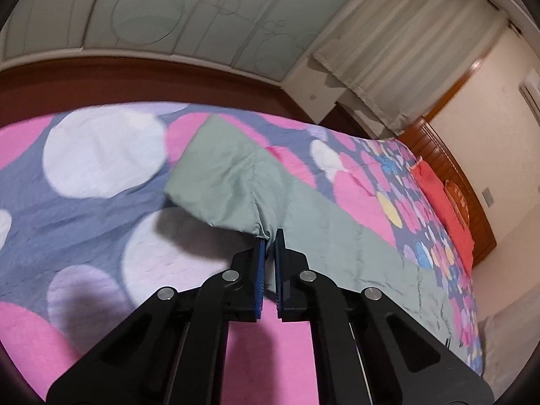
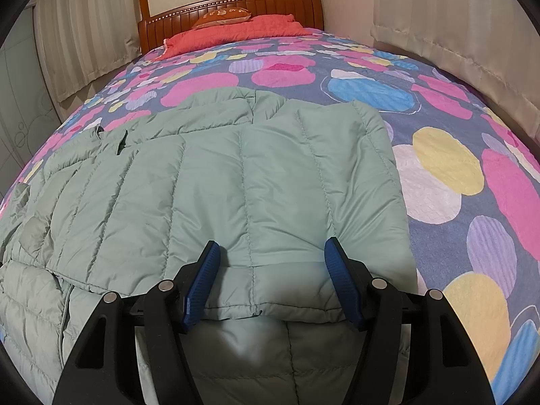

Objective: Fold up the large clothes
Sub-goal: 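Grasp the other sleeve cuff with the left tool and lift it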

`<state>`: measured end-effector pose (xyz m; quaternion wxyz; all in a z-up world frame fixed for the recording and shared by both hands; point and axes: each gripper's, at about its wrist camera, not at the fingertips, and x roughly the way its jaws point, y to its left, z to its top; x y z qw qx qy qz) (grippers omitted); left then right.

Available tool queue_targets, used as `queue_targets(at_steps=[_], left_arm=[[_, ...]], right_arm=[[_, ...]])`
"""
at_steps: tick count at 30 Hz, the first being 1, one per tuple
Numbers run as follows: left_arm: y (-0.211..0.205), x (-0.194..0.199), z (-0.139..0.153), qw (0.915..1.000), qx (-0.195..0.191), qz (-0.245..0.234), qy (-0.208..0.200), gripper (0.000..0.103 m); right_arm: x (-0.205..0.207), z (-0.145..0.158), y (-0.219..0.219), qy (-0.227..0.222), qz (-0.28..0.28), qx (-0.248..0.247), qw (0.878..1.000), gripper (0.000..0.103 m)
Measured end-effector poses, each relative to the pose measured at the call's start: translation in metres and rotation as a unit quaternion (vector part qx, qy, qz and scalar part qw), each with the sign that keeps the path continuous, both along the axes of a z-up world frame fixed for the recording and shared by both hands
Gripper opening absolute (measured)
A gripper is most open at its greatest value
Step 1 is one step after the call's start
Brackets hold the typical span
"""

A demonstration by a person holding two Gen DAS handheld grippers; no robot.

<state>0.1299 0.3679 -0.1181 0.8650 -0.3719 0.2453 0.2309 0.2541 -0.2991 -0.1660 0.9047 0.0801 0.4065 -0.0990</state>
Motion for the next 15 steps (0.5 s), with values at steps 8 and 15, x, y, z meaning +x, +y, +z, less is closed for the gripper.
queue_targets(at_steps=[8, 15], left_arm=[[-0.074, 0.039, 0.041, 0.993, 0.067, -0.092, -0.032, 0.004], [-0.178, 0.078, 0.05, 0.9716, 0.107, -0.209, -0.033, 0.004]], right_arm=[[-0.001, 0.0, -0.001, -0.001, 0.0, 0.001, 1.0, 0.064], [0.0, 0.003, -0.003, -0.005, -0.001, 0.008, 1.0, 0.064]])
